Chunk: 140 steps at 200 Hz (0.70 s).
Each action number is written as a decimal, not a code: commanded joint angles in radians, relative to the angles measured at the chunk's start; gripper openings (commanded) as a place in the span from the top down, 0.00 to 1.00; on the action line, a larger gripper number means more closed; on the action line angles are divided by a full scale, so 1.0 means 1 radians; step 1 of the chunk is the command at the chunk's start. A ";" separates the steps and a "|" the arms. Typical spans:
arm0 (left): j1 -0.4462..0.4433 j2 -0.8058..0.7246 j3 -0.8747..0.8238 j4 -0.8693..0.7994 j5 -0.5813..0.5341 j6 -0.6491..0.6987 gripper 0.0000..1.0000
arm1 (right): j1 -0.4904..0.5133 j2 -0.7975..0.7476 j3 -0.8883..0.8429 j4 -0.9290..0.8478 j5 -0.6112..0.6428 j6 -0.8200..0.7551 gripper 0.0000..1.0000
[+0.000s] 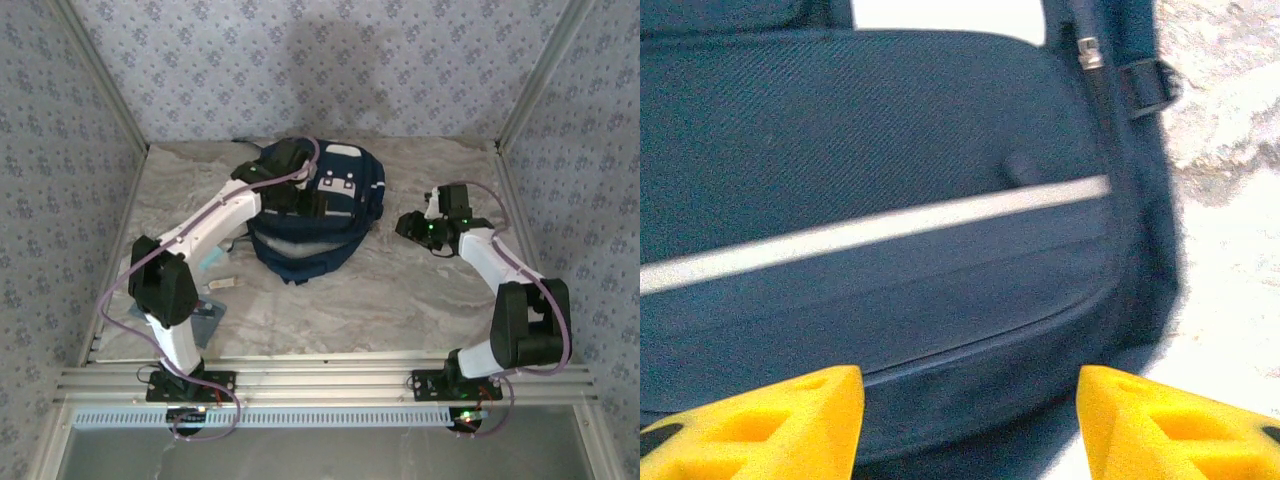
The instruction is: Pack the student bag
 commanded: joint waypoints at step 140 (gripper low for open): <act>-0.180 0.706 0.859 -0.116 -0.076 0.052 0.42 | -0.042 -0.075 -0.161 0.069 0.017 0.110 0.52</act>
